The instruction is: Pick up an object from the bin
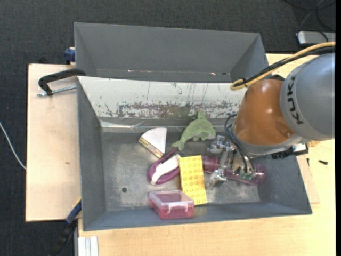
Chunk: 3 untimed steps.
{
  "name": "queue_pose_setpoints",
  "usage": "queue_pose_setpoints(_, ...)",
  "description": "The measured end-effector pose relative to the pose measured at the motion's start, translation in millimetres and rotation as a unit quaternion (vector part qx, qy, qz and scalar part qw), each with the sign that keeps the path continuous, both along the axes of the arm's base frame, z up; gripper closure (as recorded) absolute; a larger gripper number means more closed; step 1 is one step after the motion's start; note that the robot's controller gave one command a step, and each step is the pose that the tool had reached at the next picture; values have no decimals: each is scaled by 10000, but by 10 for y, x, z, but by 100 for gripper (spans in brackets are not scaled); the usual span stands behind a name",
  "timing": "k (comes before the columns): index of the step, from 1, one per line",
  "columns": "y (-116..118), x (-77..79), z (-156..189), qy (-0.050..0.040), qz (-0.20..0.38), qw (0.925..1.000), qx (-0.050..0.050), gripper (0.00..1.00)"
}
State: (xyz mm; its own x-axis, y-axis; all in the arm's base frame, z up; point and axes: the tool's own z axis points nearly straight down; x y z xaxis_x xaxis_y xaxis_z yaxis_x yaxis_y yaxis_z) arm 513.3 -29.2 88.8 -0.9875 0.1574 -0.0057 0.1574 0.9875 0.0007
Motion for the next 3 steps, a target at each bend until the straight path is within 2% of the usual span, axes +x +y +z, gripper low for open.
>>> queue_pose_setpoints(1, -567, 574, -140, -9, -1096, 9940, 40, 100)
queue_pose_setpoints(2, -566, 574, -140, -9, -1096, 9940, 39, 100)
queue_pose_setpoints(3, -610, 463, 1112, 4, -1086, 9941, 6, 100)
